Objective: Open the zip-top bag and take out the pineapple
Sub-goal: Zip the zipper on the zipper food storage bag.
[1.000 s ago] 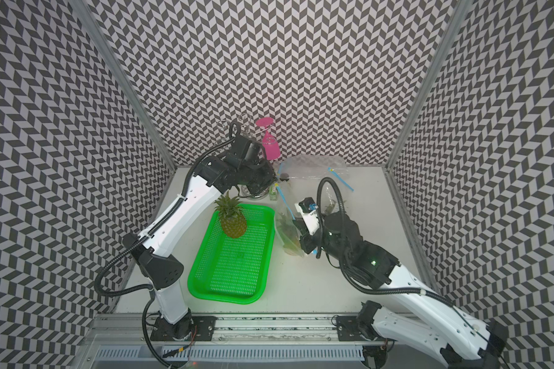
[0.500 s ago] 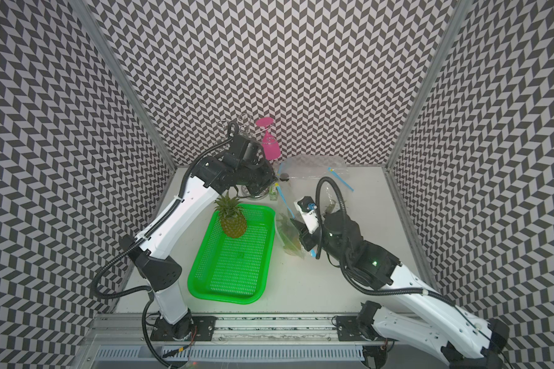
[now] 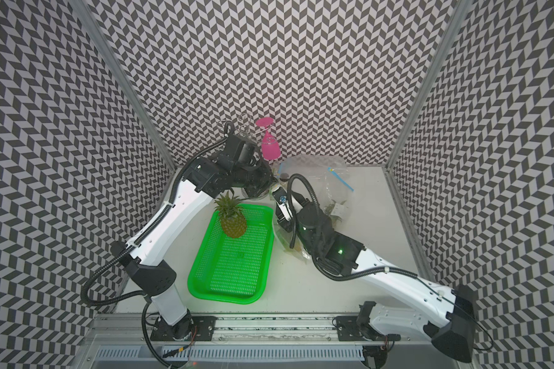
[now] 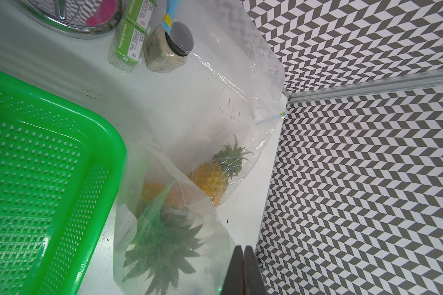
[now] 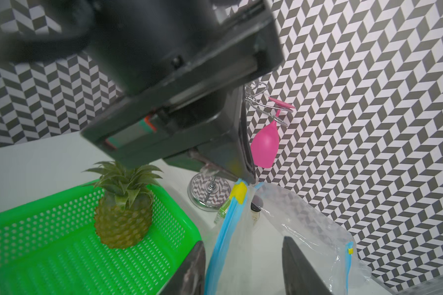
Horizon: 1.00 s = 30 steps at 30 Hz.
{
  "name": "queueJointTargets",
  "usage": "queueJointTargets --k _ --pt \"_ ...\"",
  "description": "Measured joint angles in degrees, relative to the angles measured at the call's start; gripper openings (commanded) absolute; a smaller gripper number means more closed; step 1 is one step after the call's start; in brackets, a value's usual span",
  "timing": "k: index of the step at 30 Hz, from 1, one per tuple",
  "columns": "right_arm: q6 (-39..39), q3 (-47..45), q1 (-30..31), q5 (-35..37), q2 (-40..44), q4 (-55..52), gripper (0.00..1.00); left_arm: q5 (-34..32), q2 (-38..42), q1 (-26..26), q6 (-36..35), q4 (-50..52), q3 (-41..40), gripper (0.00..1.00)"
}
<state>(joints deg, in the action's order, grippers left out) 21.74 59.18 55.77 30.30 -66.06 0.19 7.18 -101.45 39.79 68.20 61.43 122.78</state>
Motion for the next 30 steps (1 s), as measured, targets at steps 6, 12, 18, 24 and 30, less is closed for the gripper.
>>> queueJointTargets --k 6,12,18,24,30 --pt "0.63 1.42 0.0 1.03 -2.49 3.21 0.35 0.0 0.0 0.0 0.02 0.04 0.0 0.0" --pt "0.46 2.29 0.0 0.83 -4.42 4.48 0.38 0.0 0.0 0.0 0.02 0.04 0.0 0.0" --pt "-0.07 2.29 0.0 0.83 -4.94 4.63 0.33 0.0 0.0 0.22 0.07 0.02 0.04 0.0" --pt "-0.26 2.6 -0.57 1.27 -6.91 5.64 0.23 -0.02 0.0 0.59 0.24 0.13 0.15 0.0" --pt "-0.52 2.73 -1.57 1.31 -7.82 5.97 0.12 -0.24 0.0 0.72 0.46 0.42 0.2 0.0"
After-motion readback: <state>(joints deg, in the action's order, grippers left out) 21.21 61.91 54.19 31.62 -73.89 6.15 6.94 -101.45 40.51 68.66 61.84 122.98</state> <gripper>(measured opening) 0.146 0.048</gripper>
